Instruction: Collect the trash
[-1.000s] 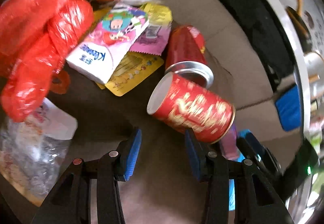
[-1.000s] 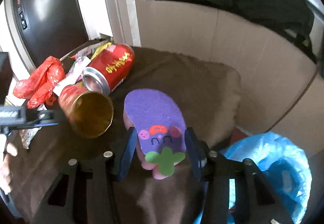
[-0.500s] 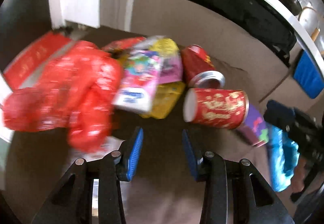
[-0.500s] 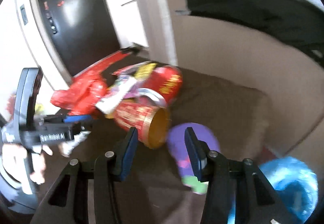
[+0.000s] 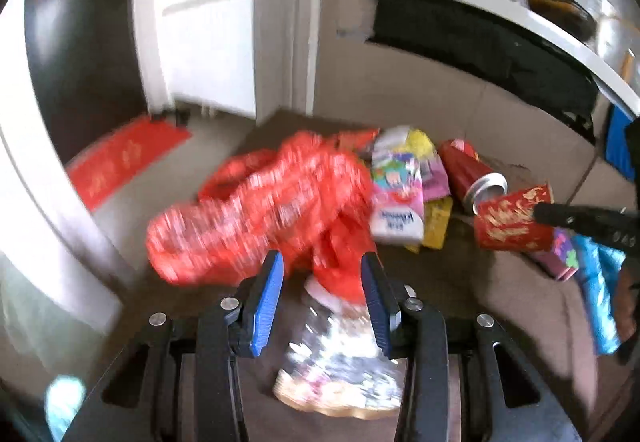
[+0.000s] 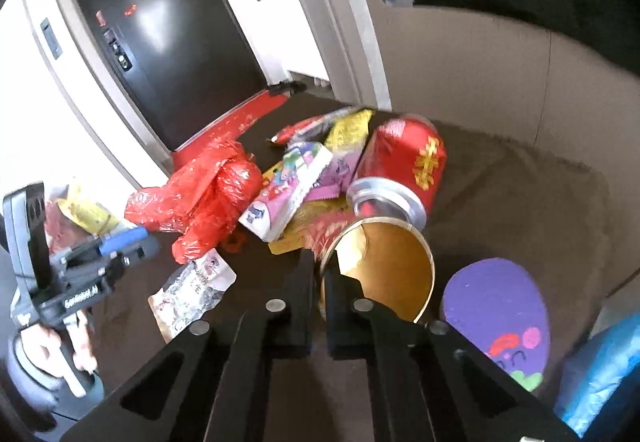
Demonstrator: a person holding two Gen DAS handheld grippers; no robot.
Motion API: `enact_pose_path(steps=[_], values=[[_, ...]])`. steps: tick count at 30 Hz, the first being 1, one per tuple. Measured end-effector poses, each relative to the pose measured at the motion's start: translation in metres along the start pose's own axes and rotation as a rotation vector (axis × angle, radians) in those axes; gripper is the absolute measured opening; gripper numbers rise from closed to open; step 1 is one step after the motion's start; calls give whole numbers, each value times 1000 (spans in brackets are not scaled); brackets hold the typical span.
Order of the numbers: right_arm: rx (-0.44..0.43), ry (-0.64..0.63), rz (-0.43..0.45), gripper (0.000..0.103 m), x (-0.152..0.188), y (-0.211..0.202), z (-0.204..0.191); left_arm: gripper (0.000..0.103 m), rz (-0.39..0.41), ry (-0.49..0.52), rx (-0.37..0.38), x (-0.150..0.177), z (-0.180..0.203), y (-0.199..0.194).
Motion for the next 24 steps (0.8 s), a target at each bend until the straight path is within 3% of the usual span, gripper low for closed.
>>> enact_pose_path(steps=[2,6,12,21,24], values=[[30,-22,27,3,-2,-12,-2,41,2,41,6,-10,-2,2],[69,-36,48,3,-2,-29,-1,41,-81,-49,168,-24,-13,23],[102,-42,22,3,15,-42,4,41,-139,20,119,-45,-29,67],[129,-67,-3,3,34,-49,5,41,-290,37,194,-47,-27,118],[125,-63,2,3,34,-52,3,39,-287,-3,197,-42,-30,118]])
Point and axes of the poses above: each gripper's, at about its wrist camera, not at the fingertips, and y roughly the way its jaws point, z to its right, x to its underside, the point moved 10 cm from there along y, roughly the way its jaws point, and after that the axes turned 4 degrees about x, right-handed, at the moved point
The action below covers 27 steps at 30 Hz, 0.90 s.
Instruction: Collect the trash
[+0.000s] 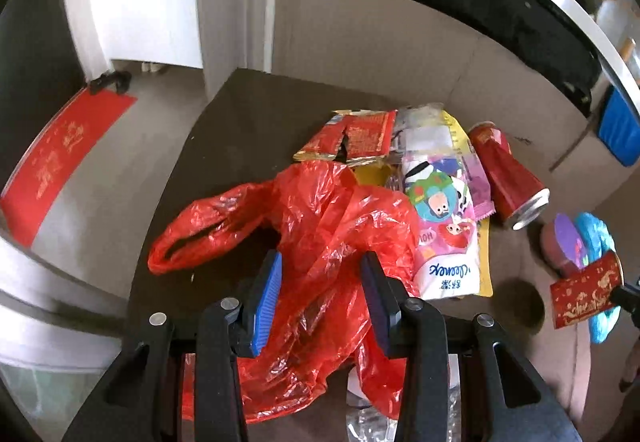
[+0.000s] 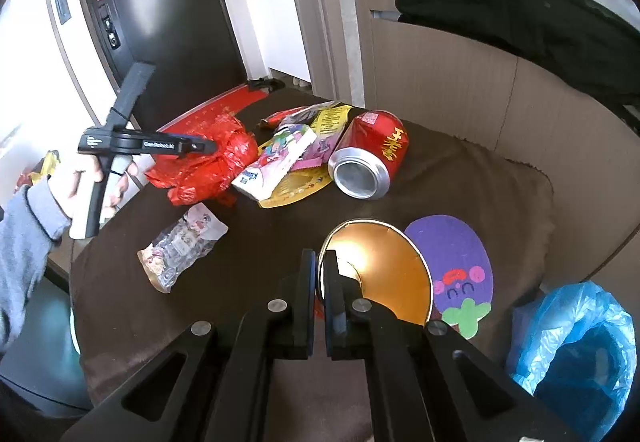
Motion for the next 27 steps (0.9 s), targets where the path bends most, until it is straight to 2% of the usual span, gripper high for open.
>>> enact_pose_path(steps=[2,5,11,14,19,21,22,27], values=[[8,0,4,3,-1,0,0,13,14,-34,25,3,3,-5],[7,4,17,3,-4,-4,-3,7,45,-18,3,7,16,-19],[25,4,58,3,-9,-23,-5,6,151,9,59,8,64,-71],[42,9,79,3,-10,-37,-2,6,202,49,83,7,100,-101],[87,39,144,3,-13,-78,16,6,241,139,153,5,185,-135],[147,57,199,3,-13,-118,40,6,241,171,202,4,226,-141],[147,57,199,3,-13,-118,40,6,241,183,223,4,244,-142],[269,113,263,3,0,-183,96,6,235,272,325,11,345,-135]])
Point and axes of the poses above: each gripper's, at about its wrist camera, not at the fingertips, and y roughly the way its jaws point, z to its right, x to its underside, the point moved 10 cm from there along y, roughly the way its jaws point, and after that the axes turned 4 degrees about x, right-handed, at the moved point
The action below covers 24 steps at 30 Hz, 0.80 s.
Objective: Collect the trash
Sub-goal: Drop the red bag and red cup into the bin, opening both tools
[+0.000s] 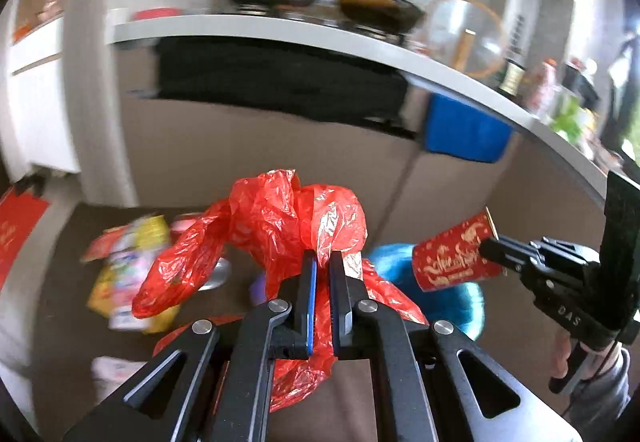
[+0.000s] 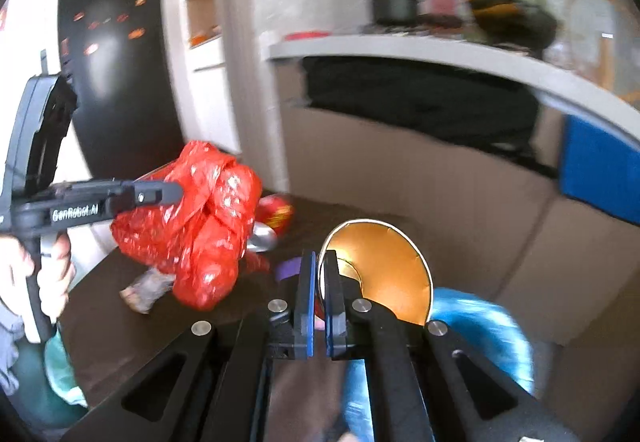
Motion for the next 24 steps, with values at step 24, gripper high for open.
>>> enact_pose_path(steps=[24], values=[[150,258,-164,6,106,29,179,9,-283,-84,235,66,124,204]])
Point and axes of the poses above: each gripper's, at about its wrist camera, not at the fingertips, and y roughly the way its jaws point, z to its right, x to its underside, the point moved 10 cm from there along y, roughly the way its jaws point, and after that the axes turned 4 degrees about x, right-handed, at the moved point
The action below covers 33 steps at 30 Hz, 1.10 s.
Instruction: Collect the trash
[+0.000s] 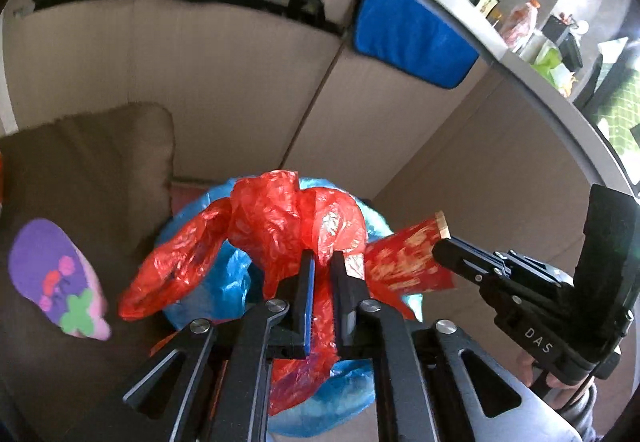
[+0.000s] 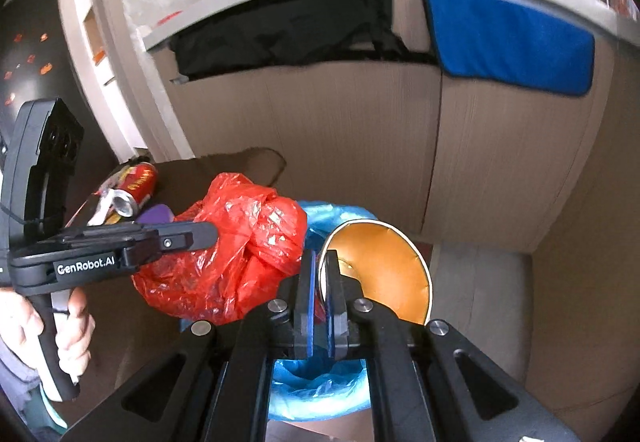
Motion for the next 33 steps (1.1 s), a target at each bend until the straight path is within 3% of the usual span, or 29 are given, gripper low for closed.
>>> enact_pose_path(steps=[7,9,13,17,21,24,28,29,31,33], values=[[-10,28,-54,7,16,22,4,10,-11,53,-45,8,-2,12],[9,22,-44,7,15,18,3,12,6,66,-33,8,3,7],[21,17,-22,7,11,11,1,32,22,78,-13,5,12,-1],[34,4,2,7,6,0,-3,34,41,86,-16,3,14,-15],[23,-21,16,7,3,-10,-19,36,78,73,-74,5,-3,-37],[-14,-66,41,7,-1,-14,-48,37,120,64,-159,10,-27,-60],[-64,-109,49,12,-2,-10,-82,37,111,70,-251,30,-66,-91],[-103,-150,49,13,-2,-4,-110,37,112,66,-269,36,-76,-100],[-119,-169,45,16,-1,0,-122,37,119,43,-303,49,-99,-120],[-188,-226,2,18,5,20,-170,37,131,5,-323,64,-126,-145]])
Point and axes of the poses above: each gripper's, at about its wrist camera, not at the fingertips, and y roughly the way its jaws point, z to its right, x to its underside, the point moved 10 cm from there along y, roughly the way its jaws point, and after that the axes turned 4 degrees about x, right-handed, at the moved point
